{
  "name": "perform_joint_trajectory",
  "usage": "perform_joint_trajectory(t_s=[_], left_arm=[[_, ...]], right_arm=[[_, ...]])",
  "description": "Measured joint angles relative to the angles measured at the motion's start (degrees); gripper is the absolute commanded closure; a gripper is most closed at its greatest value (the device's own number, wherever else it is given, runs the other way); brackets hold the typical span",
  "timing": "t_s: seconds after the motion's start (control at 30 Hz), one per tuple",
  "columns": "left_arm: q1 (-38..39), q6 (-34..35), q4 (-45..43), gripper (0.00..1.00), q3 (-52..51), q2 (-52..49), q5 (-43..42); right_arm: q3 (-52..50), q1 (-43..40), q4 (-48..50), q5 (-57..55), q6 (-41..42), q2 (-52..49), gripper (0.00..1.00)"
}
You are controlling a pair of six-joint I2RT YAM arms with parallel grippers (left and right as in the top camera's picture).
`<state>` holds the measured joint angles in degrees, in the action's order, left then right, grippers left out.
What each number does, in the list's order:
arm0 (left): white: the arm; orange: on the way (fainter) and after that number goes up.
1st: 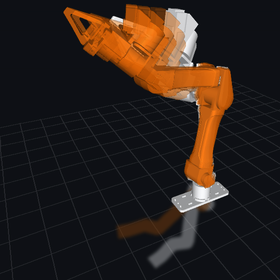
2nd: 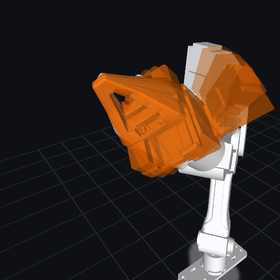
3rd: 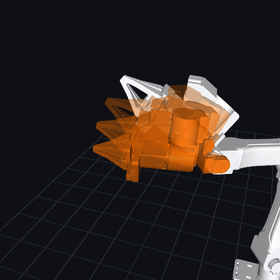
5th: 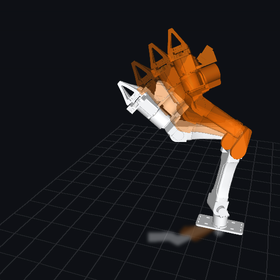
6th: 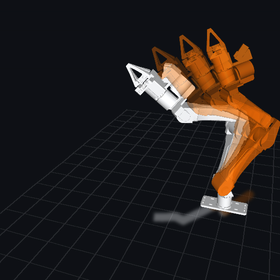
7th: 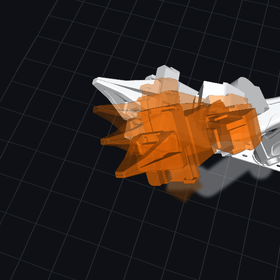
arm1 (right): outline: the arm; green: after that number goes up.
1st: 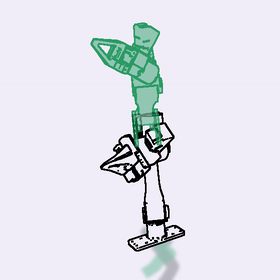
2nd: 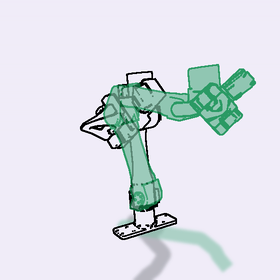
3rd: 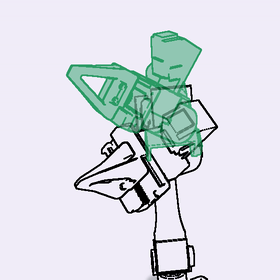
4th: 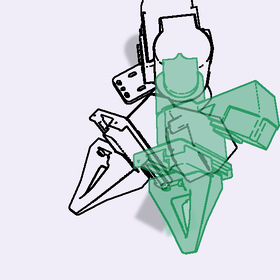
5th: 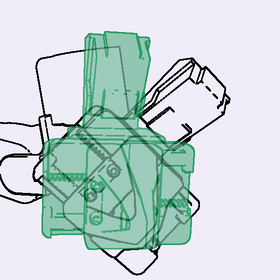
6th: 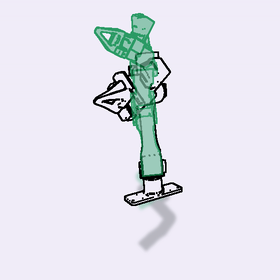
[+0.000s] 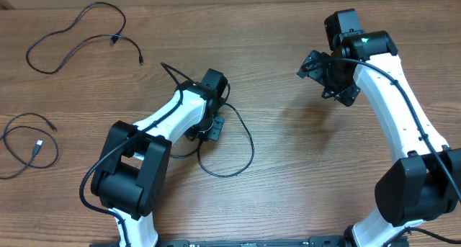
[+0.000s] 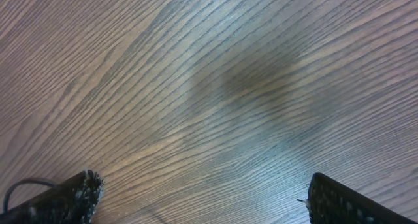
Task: Untangle cables
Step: 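Carry the cable loop to the left side with the left gripper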
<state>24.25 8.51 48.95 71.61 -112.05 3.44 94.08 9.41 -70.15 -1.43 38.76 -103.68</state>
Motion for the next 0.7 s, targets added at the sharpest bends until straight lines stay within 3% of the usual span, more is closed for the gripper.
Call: perform_joint_trajectory(t_s=[0.2, 0.37, 0.7], left_arm=[[-3.17, 7.15, 0.24, 0.96, 0.02, 1.99, 2.8], [-8.83, 11.19, 2.36, 0.96, 0.04, 9.42, 3.52], [-28.85, 18.93, 7.85, 0.96, 0.9, 25.38, 4.17]], right_arm=[[0.0, 0.0, 0.02, 0.0, 0.0, 0.0, 0.0], [0.0, 0.0, -0.02, 0.02, 0.0, 0.0, 0.0], [0.0, 0.0, 0.02, -0.02, 0.02, 0.0, 0.0]])
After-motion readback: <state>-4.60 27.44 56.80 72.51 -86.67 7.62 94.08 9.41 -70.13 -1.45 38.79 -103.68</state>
